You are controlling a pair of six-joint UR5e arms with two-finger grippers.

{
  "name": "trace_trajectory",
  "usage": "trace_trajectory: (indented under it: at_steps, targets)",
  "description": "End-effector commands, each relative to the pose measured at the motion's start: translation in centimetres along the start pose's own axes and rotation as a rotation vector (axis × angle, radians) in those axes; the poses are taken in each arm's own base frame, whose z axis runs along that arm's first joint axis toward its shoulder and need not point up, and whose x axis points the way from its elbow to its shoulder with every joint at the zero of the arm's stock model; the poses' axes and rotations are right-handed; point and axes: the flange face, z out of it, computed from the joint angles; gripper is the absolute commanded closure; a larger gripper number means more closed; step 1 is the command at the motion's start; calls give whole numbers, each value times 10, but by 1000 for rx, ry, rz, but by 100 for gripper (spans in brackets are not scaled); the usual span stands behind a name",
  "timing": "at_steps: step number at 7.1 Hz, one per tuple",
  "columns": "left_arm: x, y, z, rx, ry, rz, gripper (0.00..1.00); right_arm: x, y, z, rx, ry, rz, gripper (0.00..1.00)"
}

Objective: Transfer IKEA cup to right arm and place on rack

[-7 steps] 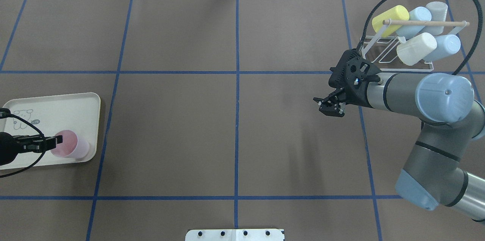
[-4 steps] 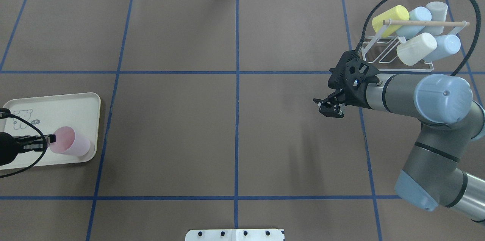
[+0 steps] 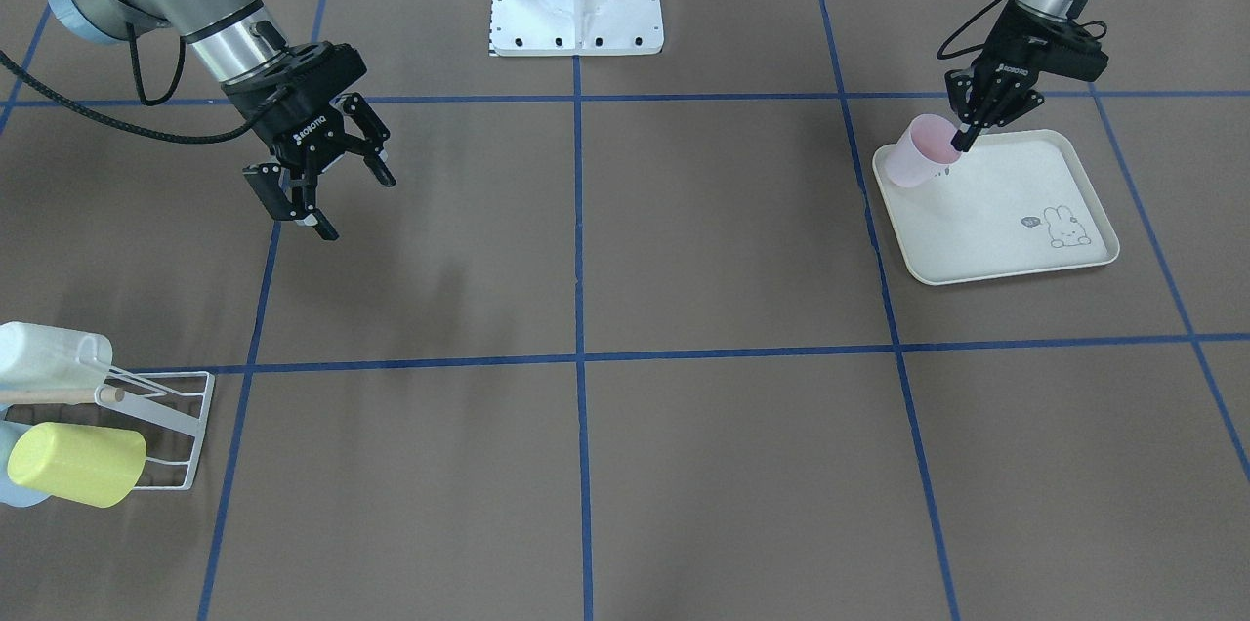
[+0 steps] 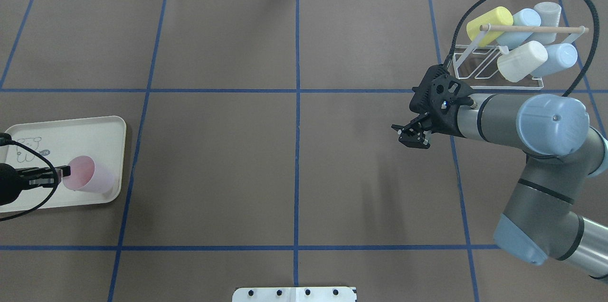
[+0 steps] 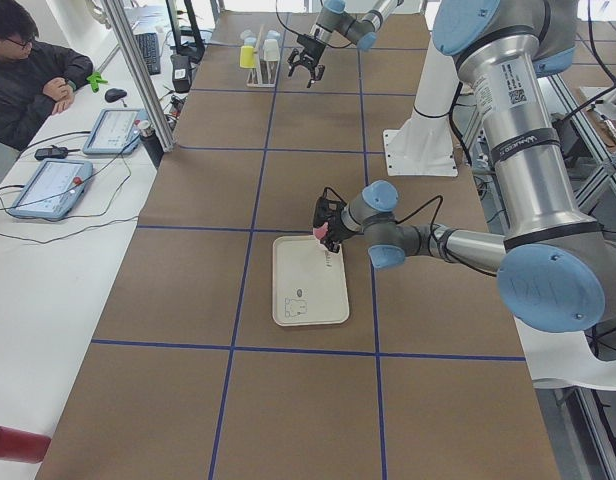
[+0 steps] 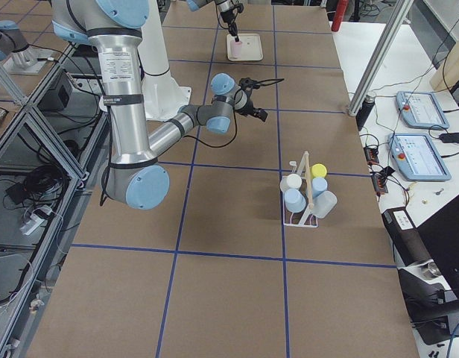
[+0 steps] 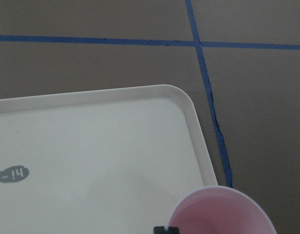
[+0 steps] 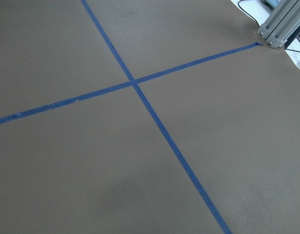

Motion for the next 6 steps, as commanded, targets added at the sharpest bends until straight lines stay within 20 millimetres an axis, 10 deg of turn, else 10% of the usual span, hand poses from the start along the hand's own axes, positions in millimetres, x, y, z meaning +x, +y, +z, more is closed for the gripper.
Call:
trace_trajectory:
  at_steps: [1,6]
  targets:
    - [10,-27,-27,53,38,-26,100,-20,-19,17,20,-33,-11,1]
    - [167,-80,-63,49,442,-280,100,-110,-63,43,300,-222,-57,1]
